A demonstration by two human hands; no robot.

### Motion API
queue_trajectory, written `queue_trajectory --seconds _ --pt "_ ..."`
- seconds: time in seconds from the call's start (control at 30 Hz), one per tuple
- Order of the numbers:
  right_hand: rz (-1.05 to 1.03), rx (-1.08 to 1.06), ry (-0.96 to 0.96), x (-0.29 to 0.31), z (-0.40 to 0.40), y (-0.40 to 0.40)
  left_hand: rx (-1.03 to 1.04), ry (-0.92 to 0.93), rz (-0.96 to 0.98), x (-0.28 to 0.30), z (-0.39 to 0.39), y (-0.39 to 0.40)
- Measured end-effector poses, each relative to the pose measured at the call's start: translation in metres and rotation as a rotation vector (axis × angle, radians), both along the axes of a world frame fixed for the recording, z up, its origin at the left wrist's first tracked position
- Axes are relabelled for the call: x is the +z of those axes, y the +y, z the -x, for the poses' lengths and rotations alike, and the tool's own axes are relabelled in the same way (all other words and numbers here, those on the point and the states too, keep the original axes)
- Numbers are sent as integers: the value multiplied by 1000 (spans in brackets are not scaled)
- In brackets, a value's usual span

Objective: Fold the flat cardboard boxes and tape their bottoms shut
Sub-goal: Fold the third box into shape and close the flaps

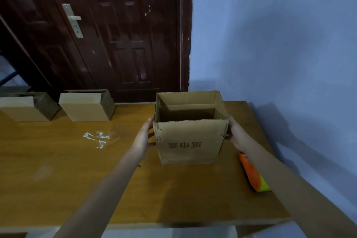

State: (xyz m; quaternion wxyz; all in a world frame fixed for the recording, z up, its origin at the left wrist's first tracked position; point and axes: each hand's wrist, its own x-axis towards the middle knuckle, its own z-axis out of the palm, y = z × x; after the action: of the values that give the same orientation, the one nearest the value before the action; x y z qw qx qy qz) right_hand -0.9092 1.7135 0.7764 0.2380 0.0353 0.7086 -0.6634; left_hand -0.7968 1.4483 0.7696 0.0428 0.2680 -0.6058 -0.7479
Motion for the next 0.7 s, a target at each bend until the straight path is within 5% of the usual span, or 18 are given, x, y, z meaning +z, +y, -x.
queue_trajectory --seconds 0.37,0.7 --pt "-15 145 27 13 10 23 -236 -23 46 12 6 -27" --pt "-76 147 30 18 5 14 -228 -81 258 19 13 -20"
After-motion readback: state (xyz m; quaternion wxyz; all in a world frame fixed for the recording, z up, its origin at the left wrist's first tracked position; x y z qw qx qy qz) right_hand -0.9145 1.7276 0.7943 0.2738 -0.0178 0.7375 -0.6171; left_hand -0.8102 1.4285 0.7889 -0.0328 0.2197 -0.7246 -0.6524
